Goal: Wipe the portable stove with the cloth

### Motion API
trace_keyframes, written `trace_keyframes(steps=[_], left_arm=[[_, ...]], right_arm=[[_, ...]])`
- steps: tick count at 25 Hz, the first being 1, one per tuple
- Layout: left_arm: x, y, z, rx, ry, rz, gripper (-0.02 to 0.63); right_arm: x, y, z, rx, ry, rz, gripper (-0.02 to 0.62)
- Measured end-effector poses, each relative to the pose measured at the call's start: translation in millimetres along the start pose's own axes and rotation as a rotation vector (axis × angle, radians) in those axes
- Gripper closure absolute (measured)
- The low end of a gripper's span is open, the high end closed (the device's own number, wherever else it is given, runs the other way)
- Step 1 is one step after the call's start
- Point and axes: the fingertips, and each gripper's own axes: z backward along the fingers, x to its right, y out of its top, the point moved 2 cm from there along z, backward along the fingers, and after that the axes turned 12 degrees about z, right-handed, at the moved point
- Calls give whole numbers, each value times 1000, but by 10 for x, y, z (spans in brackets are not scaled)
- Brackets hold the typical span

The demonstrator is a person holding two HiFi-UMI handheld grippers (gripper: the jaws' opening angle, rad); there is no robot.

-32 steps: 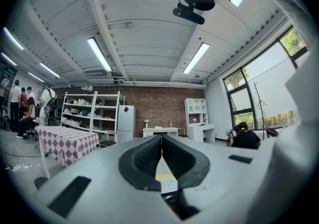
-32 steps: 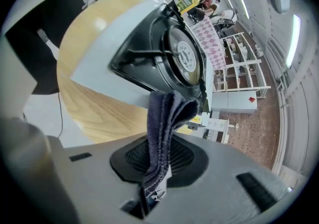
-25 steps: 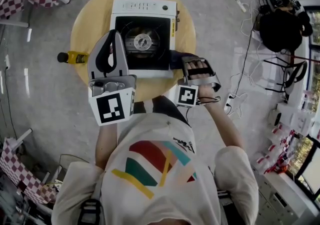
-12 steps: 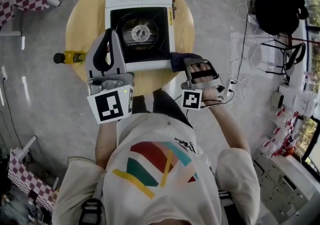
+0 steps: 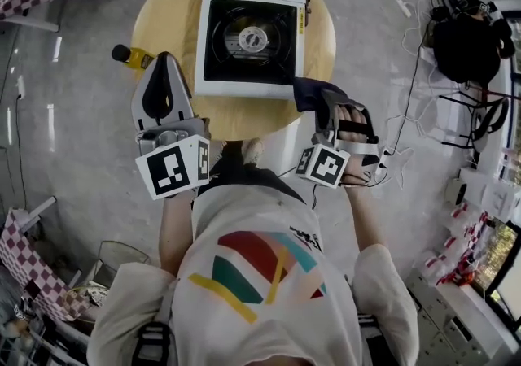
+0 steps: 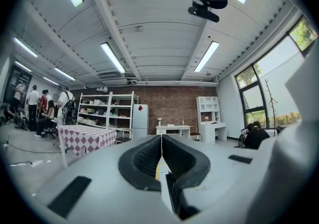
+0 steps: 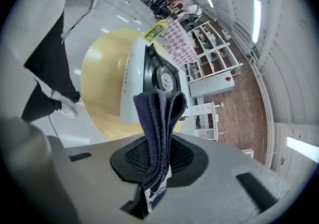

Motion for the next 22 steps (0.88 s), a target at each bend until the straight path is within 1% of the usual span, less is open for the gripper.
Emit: trace_keyframes(steps=[2,3,6,8,11,13,17,20,22], left_arm=[[-103,32,113,8,37,-14,600],[-146,53,168,15,54,-21,600],[-234,130,340,39,92,-38,600],[-301,179,460,53,121,-49,600],[-473,249,653,70,179,-54,600],[-603,284,791,77,221,-54,600],[-889,318,1050,82,301,-51,600],[-1037,279,1220,75,351,-48,600],[-1102,251,1305,71,372,-46,600]], right_arm=[[177,276,217,54,-33,-65,561],[232,473,291,92,-47,-77,563],[279,1154,338,191,-84,-58,561],[279,1571,282,221,-99,-42,563],[203,2058,170,242,-84,-8,561],[140,2253,89,243,-70,16,561],[83,2546,-58,241,-75,41,561],[30,2699,-139,248,-64,43,561],[51,2745,-188,236,-83,44,561]])
